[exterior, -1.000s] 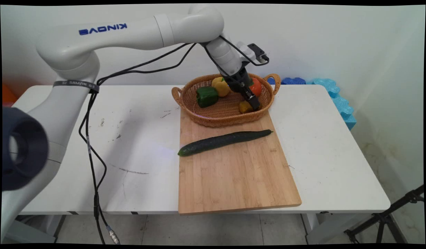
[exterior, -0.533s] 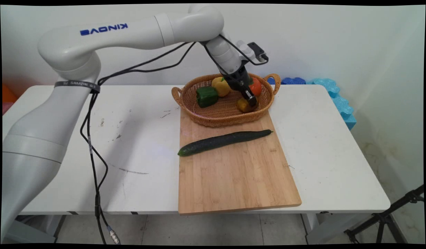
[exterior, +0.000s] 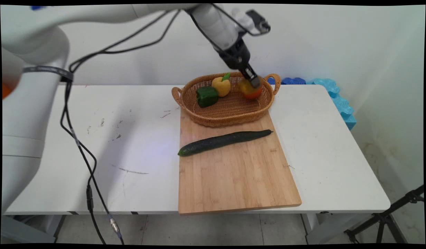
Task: Place the picked object on the cutting board
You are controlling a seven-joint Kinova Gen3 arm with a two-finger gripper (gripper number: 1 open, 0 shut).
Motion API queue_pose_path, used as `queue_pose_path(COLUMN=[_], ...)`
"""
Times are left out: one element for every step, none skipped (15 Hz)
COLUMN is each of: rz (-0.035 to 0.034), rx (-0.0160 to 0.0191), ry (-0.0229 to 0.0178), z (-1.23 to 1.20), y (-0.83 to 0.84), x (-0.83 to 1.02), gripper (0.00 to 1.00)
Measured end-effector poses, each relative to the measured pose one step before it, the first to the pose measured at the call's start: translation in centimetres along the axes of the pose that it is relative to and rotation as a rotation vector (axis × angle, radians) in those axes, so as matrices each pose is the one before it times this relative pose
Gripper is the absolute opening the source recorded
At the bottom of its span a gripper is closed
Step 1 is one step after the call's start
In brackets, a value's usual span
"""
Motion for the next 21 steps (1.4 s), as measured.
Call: queue_pose_path(rz=[0.00119, 0.00069, 0.00271, 0.00240, 0.00297, 0.00556, 0.00636, 0.00621, 0.00481, 0.00698, 0.00471, 0.00732, 0.00900, 0.00851, 0.00897, 0.00771, 0.00866, 0.00905, 0.00748, 0.00799, 0.00615], rx=[-0.00269, -0.00424, -0.00688, -0.00837, -0.00745, -0.00912, -0.00889, -0.00705, -0.00442, -0.00534, -0.00340, -0.00410, -0.00390, -0.00236, -0.00109, -0.00090, -0.00034, -0.00171, -0.00267, -0.00392, -0.00460], ry=[0.01568, 0.01265, 0.01197, 0.00972, 0.00666, 0.00469, 0.00251, 0.00074, -0.00069, -0.00144, -0.00194, -0.00264, -0.00451, -0.00461, -0.00489, -0.00471, -0.00619, -0.00572, -0.00518, -0.00572, -0.00452], z=[-2.072, -1.685, -1.760, -1.547, -1.131, -1.084, -0.788, -0.466, -0.212, -0.182, -0.006, 0.108, 0.308, 0.510, 0.641, 0.653, 0.893, 0.987, 0.896, 1.129, 1.000], y=[0.731, 0.685, 0.933, 0.995, 0.912, 1.131, 1.152, 0.989, 0.654, 0.928, 0.592, 0.829, 0.866, 0.731, 0.621, 0.453, 0.406, 0.356, 0.290, 0.322, 0.277], x=[0.278, 0.183, 0.118, -0.003, -0.096, -0.237, -0.342, -0.344, -0.256, -0.414, -0.285, -0.433, -0.524, -0.533, -0.553, -0.471, -0.622, -0.620, -0.534, -0.599, -0.481], gripper=[0.00, 0.00, 0.00, 0.00, 0.00, 0.00, 0.00, 0.00, 0.00, 0.00, 0.00, 0.00, 0.00, 0.00, 0.00, 0.00, 0.00, 0.00, 0.00, 0.00, 0.00])
